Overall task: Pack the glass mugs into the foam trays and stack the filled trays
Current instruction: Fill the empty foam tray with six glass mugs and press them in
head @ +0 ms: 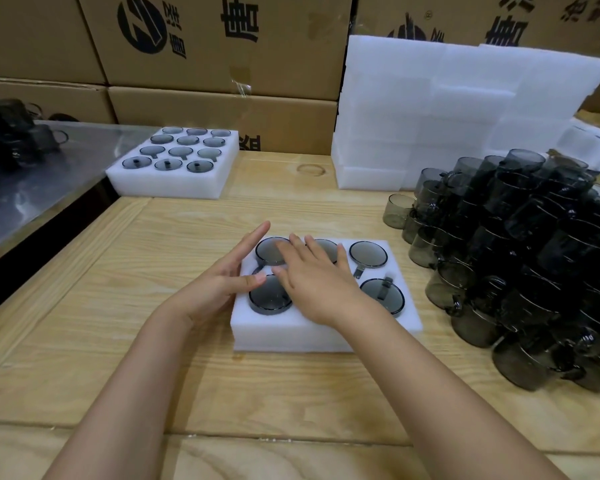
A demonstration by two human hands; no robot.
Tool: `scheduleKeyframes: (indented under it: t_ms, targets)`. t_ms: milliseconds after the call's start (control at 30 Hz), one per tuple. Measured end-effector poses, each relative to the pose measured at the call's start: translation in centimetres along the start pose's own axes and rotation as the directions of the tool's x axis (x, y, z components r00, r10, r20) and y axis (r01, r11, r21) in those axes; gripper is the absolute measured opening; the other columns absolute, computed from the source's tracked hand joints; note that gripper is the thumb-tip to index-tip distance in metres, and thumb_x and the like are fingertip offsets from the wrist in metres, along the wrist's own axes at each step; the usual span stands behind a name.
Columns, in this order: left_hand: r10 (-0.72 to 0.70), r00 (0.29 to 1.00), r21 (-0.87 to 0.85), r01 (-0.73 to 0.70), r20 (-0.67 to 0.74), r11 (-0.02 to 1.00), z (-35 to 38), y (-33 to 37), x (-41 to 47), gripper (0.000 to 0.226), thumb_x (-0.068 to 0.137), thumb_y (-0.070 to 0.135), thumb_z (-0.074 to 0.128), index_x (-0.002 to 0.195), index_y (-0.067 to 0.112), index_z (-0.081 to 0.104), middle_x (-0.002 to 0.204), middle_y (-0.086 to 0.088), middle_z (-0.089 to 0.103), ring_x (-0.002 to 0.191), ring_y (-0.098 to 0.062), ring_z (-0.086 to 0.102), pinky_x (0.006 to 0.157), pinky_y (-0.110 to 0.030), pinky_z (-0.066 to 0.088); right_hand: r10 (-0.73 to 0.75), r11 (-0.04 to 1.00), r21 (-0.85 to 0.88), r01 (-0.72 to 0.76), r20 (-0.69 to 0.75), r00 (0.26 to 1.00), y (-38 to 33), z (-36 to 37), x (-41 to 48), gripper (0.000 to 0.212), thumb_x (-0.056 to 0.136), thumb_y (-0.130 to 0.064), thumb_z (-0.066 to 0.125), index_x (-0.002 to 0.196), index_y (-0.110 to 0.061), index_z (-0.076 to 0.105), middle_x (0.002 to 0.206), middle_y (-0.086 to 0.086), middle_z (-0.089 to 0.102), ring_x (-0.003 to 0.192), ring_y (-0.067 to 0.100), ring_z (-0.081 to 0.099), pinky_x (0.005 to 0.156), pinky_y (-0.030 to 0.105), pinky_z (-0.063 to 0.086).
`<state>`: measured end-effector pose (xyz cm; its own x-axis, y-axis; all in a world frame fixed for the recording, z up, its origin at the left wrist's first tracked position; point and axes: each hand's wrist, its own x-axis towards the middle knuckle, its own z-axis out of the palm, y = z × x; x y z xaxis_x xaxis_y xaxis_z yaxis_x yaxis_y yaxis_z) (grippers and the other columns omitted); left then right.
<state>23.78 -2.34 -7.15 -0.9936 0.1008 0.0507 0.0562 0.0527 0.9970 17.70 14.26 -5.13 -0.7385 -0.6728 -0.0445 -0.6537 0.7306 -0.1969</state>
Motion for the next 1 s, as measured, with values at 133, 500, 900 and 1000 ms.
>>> scheduleKeyframes:
  t_ms: [133, 500, 900, 1000]
  targets:
    - [-0.016, 0.993, 0.051, 0.022, -0.118, 0.998, 1.3, 0.5, -0.1, 0.072, 0.078, 0.014, 0.069, 0.136, 0.046, 0.040, 0.160, 0.008, 0.017, 0.145, -0.002, 0.011, 0.120, -0.039, 0.013, 0.027, 1.000, 0.008, -0.026, -0.159, 0.987, -0.2, 0.0, -1.2, 0.047, 0.102, -0.039, 0.017, 0.143, -0.019, 0.028, 0.154, 0.000, 0.026, 0.142, 0.017, 0.020, 0.116, 0.049, 0.003]
    - [-0.017, 0.996, 0.977, 0.092, -0.091, 0.190, 6.5, 1.8, -0.2, 0.090, 0.062, 0.086, -0.008, 0.145, 0.053, -0.006, 0.154, 0.018, -0.023, 0.142, -0.002, -0.026, 0.117, -0.044, -0.014, 0.425, 0.661, 0.715, -0.225, -0.110, 0.898, 8.9, -0.7, -4.3, 0.050, 0.098, -0.040, 0.040, 0.145, -0.027, 0.031, 0.145, -0.006, 0.040, 0.132, 0.014, 0.036, 0.094, 0.022, 0.025]
    - [0.432, 0.900, 0.997, -0.038, 0.064, -0.069, 5.6, 2.2, 0.7, 0.063, 0.093, 0.059, 0.027, 0.120, 0.020, 0.068, 0.126, -0.009, 0.064, 0.116, -0.025, 0.061, 0.101, -0.061, 0.039, 0.685, -0.063, 0.985, 0.163, -0.077, 0.724, 8.0, 1.6, -2.1, 0.029, 0.095, -0.016, 0.047, 0.119, -0.022, 0.062, 0.121, -0.005, 0.063, 0.108, 0.008, 0.059, 0.091, 0.028, 0.049]
    - [0.422, 0.901, 0.995, -0.077, 0.097, -0.063, 6.9, 0.1, 0.3, 0.067, 0.082, 0.071, 0.048, 0.123, 0.021, 0.066, 0.126, -0.011, 0.064, 0.113, -0.032, 0.062, 0.091, -0.060, 0.046, 0.723, -0.036, 0.966, 0.258, -0.152, 0.673, 7.5, 1.8, -1.4, 0.028, 0.094, -0.008, 0.043, 0.112, -0.005, 0.065, 0.082, -0.021, 0.070, 0.073, -0.006, 0.064, 0.059, 0.011, 0.049]
